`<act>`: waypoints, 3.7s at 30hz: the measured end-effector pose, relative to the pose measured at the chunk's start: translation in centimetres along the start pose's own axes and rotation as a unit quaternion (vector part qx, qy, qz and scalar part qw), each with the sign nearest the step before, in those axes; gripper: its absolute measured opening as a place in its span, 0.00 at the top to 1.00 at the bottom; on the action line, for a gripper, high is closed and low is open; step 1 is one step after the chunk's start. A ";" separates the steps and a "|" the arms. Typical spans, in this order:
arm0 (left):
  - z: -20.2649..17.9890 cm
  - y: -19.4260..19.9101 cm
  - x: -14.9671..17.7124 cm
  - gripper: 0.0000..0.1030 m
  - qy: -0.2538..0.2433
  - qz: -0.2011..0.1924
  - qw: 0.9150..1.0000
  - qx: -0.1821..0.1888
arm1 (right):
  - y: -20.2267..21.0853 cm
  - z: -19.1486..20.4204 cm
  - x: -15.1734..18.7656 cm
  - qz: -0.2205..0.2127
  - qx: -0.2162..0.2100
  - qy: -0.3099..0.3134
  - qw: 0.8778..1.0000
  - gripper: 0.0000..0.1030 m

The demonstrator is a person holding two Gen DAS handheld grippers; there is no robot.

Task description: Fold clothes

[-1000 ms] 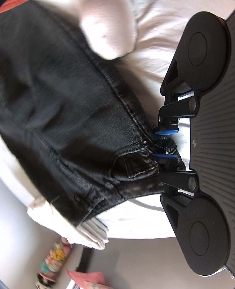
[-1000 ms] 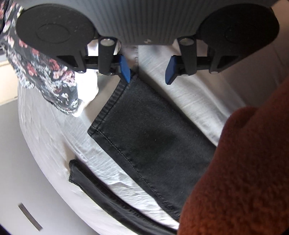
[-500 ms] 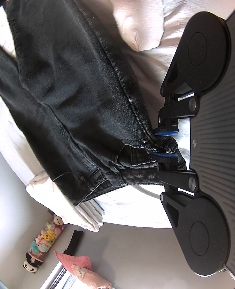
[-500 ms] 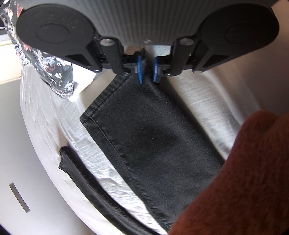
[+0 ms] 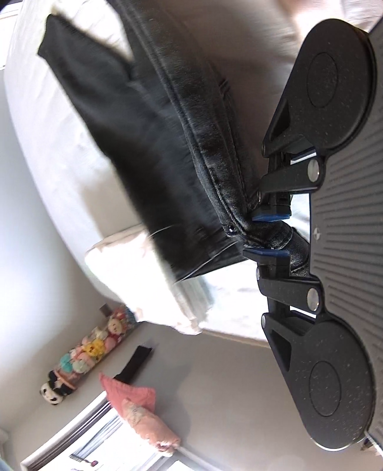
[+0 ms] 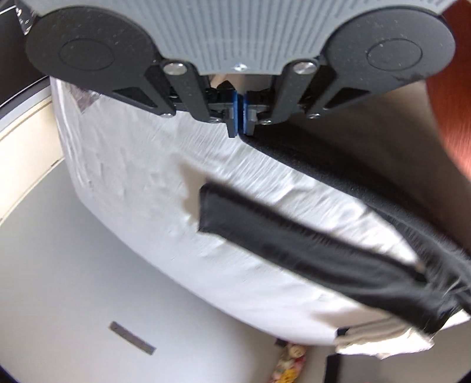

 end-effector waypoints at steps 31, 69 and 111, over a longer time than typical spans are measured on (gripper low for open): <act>1.5 -23.4 -11.6 0.80 -0.067 0.150 0.986 -0.005 | -31.7 -4.0 -19.0 0.092 0.077 -0.030 0.992 0.96; -0.3 -13.9 -11.8 0.48 0.100 0.078 0.991 -0.036 | -25.2 -10.8 -12.2 0.016 0.074 -0.386 0.920 0.41; -9.7 -7.1 -9.0 0.50 0.287 0.028 0.949 0.128 | -20.4 1.1 -4.7 -0.041 -0.086 -0.611 0.786 0.76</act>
Point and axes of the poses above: each gripper's, at about its wrist camera, not at the fingertips, and y roughly against the way its jaws point, z to its left, x to its underside, the point moved 2 cm from there along -y, roughly the way its jaws point, and after that the axes turned 3 degrees about y, right-handed, at the moved point
